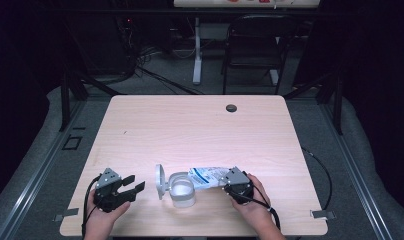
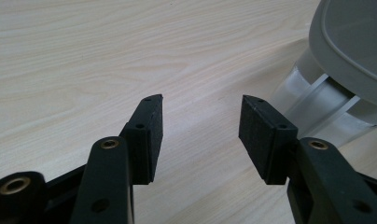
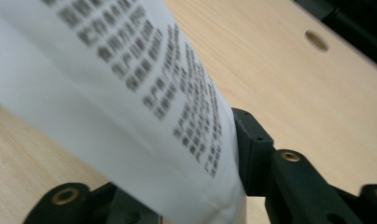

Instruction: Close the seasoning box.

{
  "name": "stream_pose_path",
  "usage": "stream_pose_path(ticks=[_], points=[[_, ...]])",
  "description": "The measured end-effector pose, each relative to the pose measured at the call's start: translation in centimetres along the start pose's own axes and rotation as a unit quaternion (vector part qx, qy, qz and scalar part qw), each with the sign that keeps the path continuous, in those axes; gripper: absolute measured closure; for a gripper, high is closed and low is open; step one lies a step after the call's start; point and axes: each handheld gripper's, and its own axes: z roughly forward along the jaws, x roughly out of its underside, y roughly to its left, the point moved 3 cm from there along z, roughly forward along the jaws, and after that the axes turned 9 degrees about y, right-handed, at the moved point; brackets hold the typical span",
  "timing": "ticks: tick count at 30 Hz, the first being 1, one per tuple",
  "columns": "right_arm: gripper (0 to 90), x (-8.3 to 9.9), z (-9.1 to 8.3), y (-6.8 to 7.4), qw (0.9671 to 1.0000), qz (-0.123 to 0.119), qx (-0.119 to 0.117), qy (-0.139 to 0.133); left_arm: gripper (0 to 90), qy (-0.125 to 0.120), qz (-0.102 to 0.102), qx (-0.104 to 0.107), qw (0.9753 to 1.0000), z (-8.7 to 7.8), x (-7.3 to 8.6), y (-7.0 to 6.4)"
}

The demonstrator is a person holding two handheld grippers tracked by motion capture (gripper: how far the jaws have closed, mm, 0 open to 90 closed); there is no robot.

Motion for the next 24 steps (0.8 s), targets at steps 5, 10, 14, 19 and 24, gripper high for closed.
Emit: stream_pose_path(ticks=[5, 10, 14, 19, 24], points=[[71.3, 1.2, 1.1, 0.3, 0.9992, 0.029, -0.023, 0.014, 50.3, -0.012, 0.006, 0.001, 0.9999, 0.0, -0.4, -0.5], [76.0, 1.6, 1.6, 0.3, 0.9965, 0.066, -0.050, 0.001, 50.3, -0.015, 0.010, 0.003, 0.9998, 0.0, -0.8, -1.0], [76.4, 2.0, 1.6, -0.1, 0.9927, 0.098, -0.068, -0.011, 50.3, -0.018, 0.013, 0.002, 0.9998, 0.0, -1.0, -1.2], [75.9, 3.0, 1.6, -1.1, 0.9789, 0.175, -0.100, -0.033, 50.3, -0.017, 0.015, 0.005, 0.9997, 0.0, -1.1, -1.6], [75.4, 4.0, 1.6, -2.0, 0.9626, 0.237, -0.126, -0.037, 50.3, -0.020, 0.018, 0.007, 0.9996, 0.0, -1.2, -1.9]])
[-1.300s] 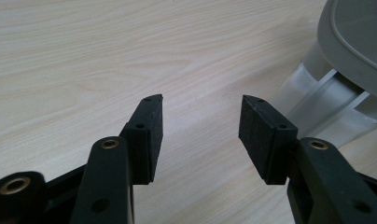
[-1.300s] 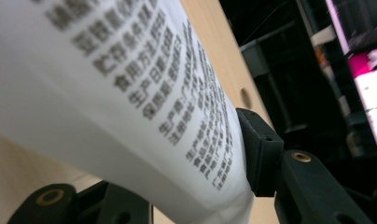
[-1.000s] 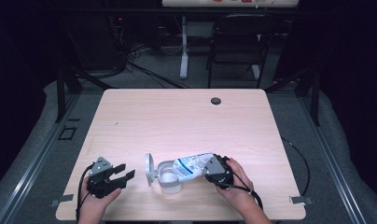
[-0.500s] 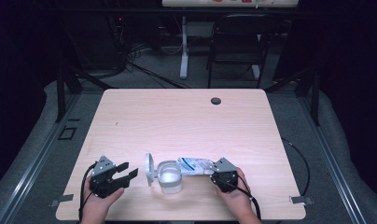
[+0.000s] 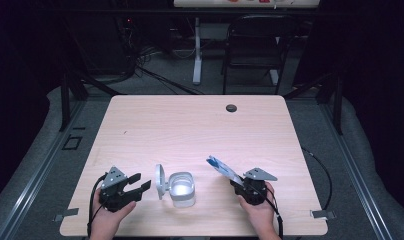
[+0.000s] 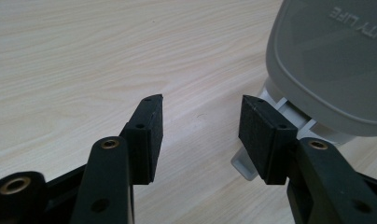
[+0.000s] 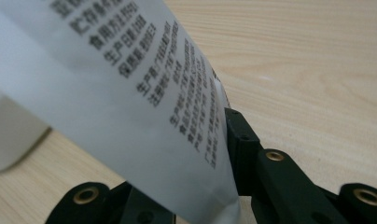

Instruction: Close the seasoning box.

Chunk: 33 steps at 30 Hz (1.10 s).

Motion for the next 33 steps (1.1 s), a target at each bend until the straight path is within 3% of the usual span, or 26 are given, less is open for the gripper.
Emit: stream_pose_path(ticks=[3, 4, 6, 11, 17, 22, 29, 33], points=[[75.2, 0.3, -0.1, -0.8, 0.9985, 0.048, -0.026, -0.009, 50.5, -0.006, 0.009, 0.002, 0.9999, -0.2, -0.2, -0.4], [74.9, 0.5, -0.2, -1.1, 0.9965, 0.073, -0.039, -0.016, 50.6, -0.005, 0.013, 0.004, 0.9999, -0.2, -0.2, -0.5], [73.1, 0.7, -0.3, -1.5, 0.9940, 0.096, -0.048, -0.021, 50.5, -0.003, 0.017, 0.005, 0.9998, -0.2, -0.2, -0.7], [70.1, 1.0, -0.8, -1.7, 0.9973, 0.068, -0.025, -0.013, 50.5, -0.002, 0.019, 0.005, 0.9998, -0.2, -0.2, -0.8], [63.8, 1.5, -0.8, -2.0, 0.9971, 0.074, -0.017, 0.002, 50.9, -0.009, 0.023, 0.005, 0.9997, -0.6, -0.5, -0.9], [53.8, 1.4, -1.1, -1.8, 0.9975, 0.068, -0.017, -0.003, 54.3, -0.019, 0.026, 0.007, 0.9994, -0.9, -0.8, -1.2], [45.0, 1.5, -2.4, -1.7, 0.9987, 0.049, -0.010, 0.001, 67.2, -0.016, 0.042, 0.030, 0.9986, -1.2, -1.1, -2.2], [42.9, 1.5, -3.0, -1.6, 0.9994, 0.034, -0.009, 0.003, 75.0, -0.017, 0.050, 0.032, 0.9981, -1.3, -1.5, -2.7]])
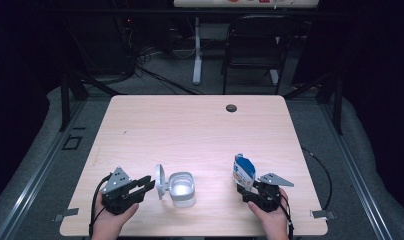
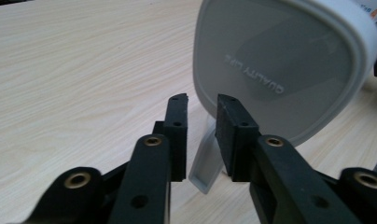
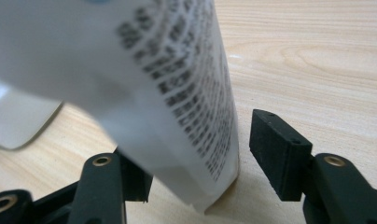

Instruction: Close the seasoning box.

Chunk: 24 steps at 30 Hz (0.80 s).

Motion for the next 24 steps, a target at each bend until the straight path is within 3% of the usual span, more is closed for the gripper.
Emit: stream_pose_path(ticks=[7, 14, 24], points=[[41.7, 0.2, -0.9, 0.1, 0.9998, -0.017, -0.001, 0.004, 90.0, 0.009, 0.022, 0.004, 0.9997, 0.5, -0.8, -1.2], [41.5, 0.5, -1.4, 0.0, 0.9998, -0.017, -0.004, 0.004, 90.0, 0.015, 0.029, 0.007, 0.9994, 1.2, -1.2, -1.9], [41.5, 0.9, -2.1, 0.1, 0.9998, -0.018, -0.008, 0.002, 90.0, -0.003, 0.030, 0.014, 0.9994, 1.0, -2.2, -2.4]])
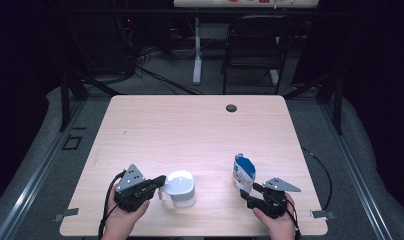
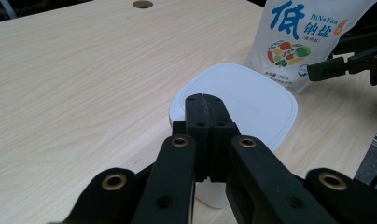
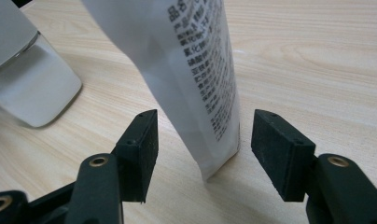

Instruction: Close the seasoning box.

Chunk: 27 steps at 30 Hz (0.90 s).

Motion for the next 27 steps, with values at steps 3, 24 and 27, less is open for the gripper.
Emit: stream_pose_path(ticks=[3, 24, 27], points=[[41.5, 0.1, -0.2, 0.1, 1.0000, -0.002, -0.002, -0.003, 90.0, 0.005, -0.001, -0.003, 1.0000, -0.1, 0.1, 0.0], [40.5, 1.0, -1.7, 0.2, 0.9998, -0.013, 0.002, -0.014, 87.6, 0.024, -0.069, -0.055, 0.9958, -2.8, 4.9, 4.8], [40.5, 1.1, -1.7, 0.2, 0.9996, -0.021, 0.005, -0.015, 86.8, 0.026, -0.085, -0.057, 0.9944, -2.6, 5.8, 5.5]])
